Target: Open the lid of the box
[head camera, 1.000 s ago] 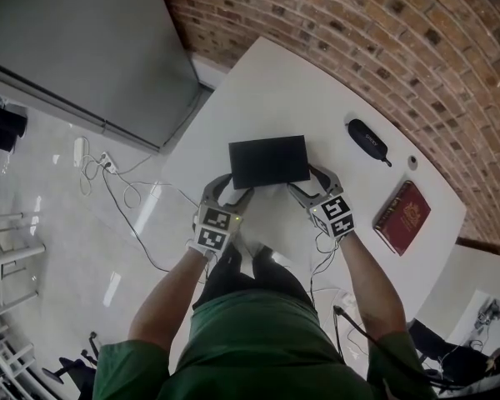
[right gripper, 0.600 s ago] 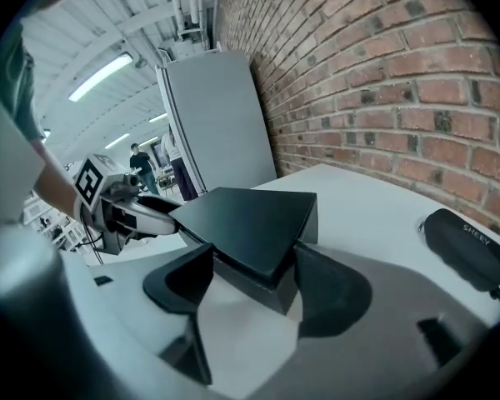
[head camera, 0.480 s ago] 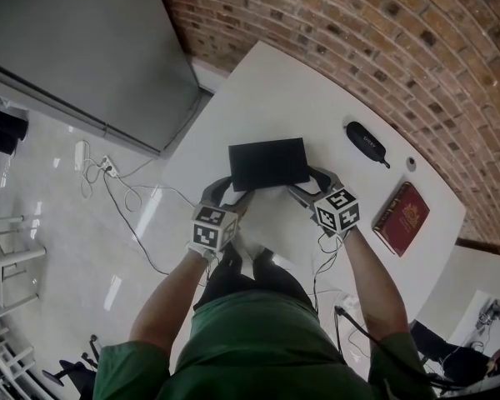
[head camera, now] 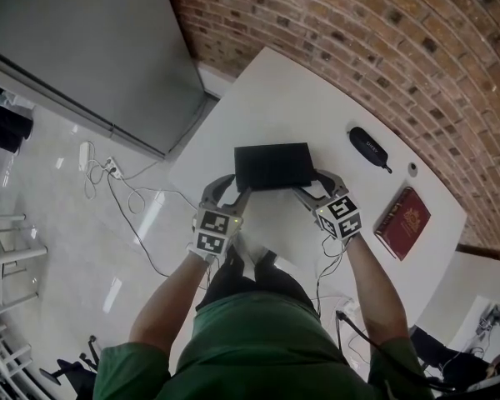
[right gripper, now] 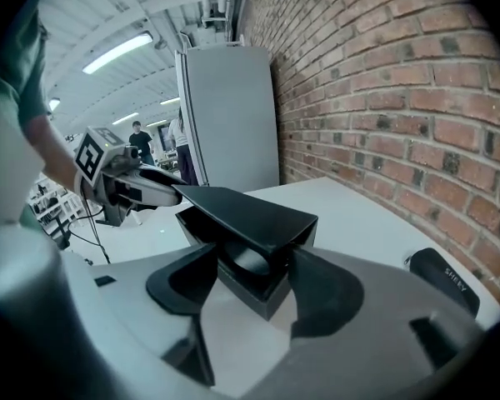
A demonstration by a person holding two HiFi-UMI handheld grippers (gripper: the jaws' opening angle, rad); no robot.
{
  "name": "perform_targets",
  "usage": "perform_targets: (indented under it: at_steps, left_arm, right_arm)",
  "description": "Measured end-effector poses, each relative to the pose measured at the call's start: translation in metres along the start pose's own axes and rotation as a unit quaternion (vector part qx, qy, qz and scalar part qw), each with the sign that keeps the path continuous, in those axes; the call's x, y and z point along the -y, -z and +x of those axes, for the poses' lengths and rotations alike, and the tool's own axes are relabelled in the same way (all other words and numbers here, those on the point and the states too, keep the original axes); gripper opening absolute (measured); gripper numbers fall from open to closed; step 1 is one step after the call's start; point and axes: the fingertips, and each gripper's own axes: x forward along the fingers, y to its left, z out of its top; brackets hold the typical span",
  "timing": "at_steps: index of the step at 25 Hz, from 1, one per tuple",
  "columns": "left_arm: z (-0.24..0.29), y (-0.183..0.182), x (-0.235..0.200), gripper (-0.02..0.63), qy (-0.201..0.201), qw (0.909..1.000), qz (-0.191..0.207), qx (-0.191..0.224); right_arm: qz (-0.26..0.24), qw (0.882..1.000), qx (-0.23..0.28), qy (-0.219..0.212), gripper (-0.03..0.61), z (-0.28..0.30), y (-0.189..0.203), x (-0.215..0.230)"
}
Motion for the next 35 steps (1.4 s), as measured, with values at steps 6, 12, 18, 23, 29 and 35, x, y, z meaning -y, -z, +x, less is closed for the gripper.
perform_targets:
  at_steps: [6, 12, 18, 23, 29, 35]
  left_arm:
    - [-0.004, -0.019, -0.005, 0.169, -0.008, 0.9998, 0.01, 0.018]
    - [-0.007, -0.04, -0.014, 0.169, -0.017, 0.999, 0.01, 0.039]
    - [-0.006, -0.064, -0.025, 0.169, -0.025, 0.998, 0.005, 0.057]
    - [-0.012, -0.068, -0.037, 0.169, -0.034, 0.9976, 0.0, 0.061]
    - [-0.022, -0.056, -0.051, 0.169, -0.047, 0.9975, -0.012, 0.051]
    - [-0.03, -0.045, -0.072, 0.169, -0.062, 0.997, -0.026, 0.038]
  right_arm:
    - [-0.019, 0.998, 0.026, 0.052, 0.258, -0.011, -0.021, 0.019]
    - [-0.037, 0.994, 0.06, 0.085, 0.212, -0.024, -0.05, 0.034]
    - [-0.05, 0.992, 0.083, 0.085, 0.128, -0.02, -0.073, 0.038]
    - [-0.005, 0.99, 0.111, 0.088, 0.113, -0.014, -0.091, 0.055]
    - [0.036, 0.987, 0.127, 0.092, 0.091, -0.002, -0.108, 0.078]
    - [0.065, 0.985, 0.13, 0.093, 0.086, 0.012, -0.116, 0.092]
